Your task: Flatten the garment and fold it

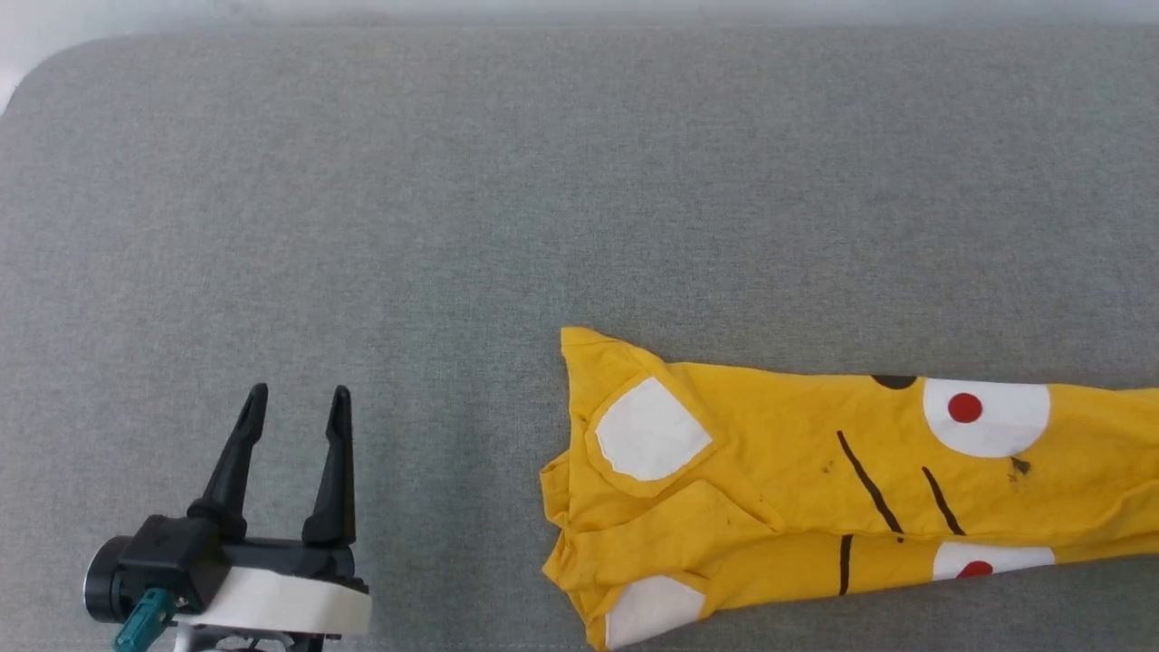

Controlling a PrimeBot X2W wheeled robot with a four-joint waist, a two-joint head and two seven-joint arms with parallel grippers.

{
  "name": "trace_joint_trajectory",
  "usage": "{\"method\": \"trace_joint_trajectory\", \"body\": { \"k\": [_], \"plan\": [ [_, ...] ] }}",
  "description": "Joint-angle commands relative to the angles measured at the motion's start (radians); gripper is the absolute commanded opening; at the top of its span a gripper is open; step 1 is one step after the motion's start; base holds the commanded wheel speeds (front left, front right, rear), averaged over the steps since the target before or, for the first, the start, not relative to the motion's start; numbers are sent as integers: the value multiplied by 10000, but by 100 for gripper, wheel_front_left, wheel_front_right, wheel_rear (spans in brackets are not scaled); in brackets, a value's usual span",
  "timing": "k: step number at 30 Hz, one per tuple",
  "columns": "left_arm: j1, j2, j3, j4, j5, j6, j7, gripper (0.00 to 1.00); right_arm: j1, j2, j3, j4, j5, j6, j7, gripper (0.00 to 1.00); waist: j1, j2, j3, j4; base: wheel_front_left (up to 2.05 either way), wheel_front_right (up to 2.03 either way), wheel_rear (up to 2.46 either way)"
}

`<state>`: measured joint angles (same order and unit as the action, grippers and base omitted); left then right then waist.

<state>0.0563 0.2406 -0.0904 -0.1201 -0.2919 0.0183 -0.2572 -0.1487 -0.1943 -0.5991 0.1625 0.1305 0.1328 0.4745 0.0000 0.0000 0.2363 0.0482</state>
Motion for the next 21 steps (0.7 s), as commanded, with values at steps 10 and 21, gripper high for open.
{"method": "trace_joint_trajectory", "body": {
  "k": [10,21],
  "plan": [
    [-42,-180,-45,233,33,-11,-45,100,36,801,2323,-1954,1590,-21,1438,0,0,0,-386,-207,0,0,0],
    [-25,-282,-190,397,32,-81,-45,100,206,1314,5378,-3675,2826,-21,3068,0,0,0,-605,-90,0,0,0]
  ]
}}
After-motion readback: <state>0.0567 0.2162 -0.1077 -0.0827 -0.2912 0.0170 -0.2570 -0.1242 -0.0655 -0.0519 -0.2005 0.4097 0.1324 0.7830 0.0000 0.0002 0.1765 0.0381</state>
